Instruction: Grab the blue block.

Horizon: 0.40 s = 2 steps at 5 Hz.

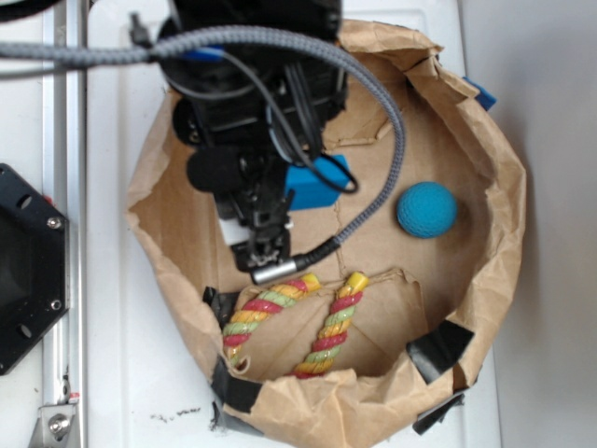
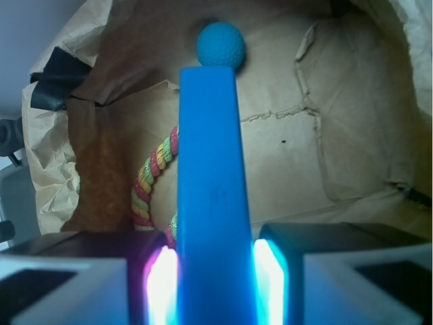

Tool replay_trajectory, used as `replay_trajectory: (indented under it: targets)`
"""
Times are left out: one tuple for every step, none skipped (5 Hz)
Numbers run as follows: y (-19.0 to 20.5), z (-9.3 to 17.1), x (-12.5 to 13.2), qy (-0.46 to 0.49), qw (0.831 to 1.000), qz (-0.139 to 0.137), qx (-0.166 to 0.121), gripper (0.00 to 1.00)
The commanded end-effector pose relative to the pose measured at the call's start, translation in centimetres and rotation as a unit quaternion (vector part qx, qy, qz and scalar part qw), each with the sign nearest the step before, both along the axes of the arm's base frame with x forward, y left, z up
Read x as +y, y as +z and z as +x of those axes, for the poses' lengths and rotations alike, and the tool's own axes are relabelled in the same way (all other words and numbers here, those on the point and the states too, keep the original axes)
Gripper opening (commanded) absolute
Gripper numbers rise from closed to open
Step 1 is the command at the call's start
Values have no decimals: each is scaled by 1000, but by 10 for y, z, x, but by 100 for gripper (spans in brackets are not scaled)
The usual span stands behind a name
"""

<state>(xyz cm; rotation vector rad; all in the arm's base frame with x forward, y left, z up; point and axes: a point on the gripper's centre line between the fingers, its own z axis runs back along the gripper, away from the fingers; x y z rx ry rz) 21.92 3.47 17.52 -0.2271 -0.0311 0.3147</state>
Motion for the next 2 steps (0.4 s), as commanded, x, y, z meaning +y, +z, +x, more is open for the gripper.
replay_trajectory:
  targets:
    - [5, 16, 25, 47, 995, 71, -46, 0]
    - [4, 11, 20, 48, 996, 64, -50, 0]
